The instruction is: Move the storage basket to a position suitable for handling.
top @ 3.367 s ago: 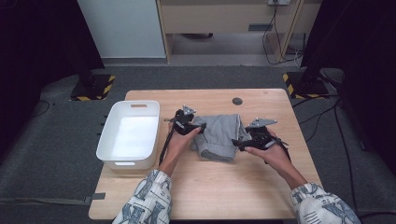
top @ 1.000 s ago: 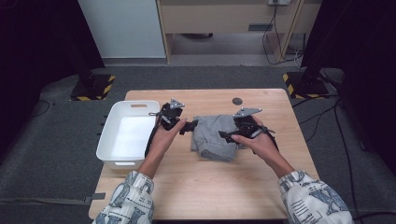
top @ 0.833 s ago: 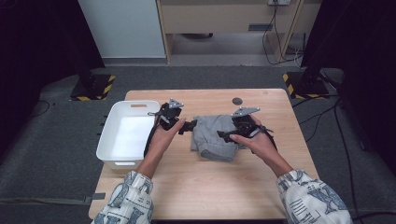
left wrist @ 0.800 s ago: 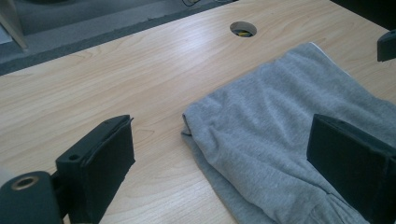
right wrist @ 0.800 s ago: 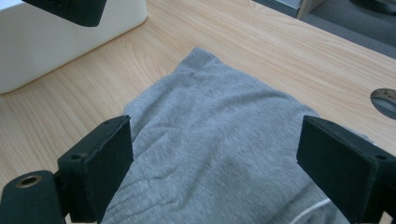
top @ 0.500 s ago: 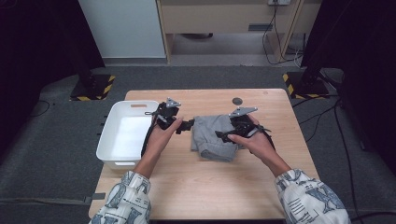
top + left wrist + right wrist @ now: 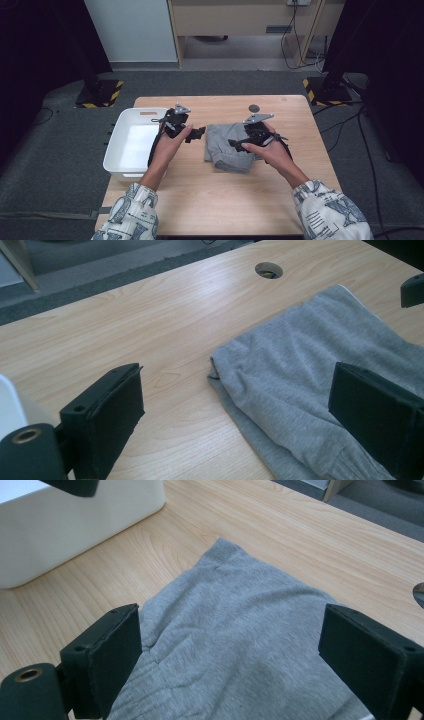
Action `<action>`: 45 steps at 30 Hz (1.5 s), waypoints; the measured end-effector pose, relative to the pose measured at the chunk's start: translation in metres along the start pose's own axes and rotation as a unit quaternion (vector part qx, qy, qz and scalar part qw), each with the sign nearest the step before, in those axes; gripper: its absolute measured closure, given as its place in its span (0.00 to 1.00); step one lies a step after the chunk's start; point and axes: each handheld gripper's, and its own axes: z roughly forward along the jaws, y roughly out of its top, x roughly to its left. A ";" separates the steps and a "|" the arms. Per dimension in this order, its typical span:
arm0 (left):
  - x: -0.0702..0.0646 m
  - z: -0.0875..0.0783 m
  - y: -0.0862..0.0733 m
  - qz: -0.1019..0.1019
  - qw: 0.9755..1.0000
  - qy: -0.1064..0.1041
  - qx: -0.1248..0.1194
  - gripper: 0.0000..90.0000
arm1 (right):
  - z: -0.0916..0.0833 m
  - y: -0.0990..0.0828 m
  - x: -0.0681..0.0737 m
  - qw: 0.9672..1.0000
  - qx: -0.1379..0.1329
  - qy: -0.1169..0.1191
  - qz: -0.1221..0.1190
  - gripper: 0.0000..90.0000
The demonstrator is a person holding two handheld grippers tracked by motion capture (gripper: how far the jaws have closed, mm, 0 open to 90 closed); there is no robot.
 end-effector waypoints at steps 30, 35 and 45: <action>0.043 -0.053 -0.021 -0.027 0.999 0.019 -0.001 0.08 | 0.034 0.019 0.043 1.000 0.002 0.025 -0.009 0.16; 0.052 -0.063 -0.026 -0.031 0.999 0.022 -0.005 0.08 | 0.038 0.021 0.053 1.000 0.004 0.029 -0.009 0.17; 0.076 -0.088 -0.037 -0.046 0.998 0.042 -0.015 0.09 | 0.046 0.021 0.061 1.000 0.010 0.021 -0.016 0.19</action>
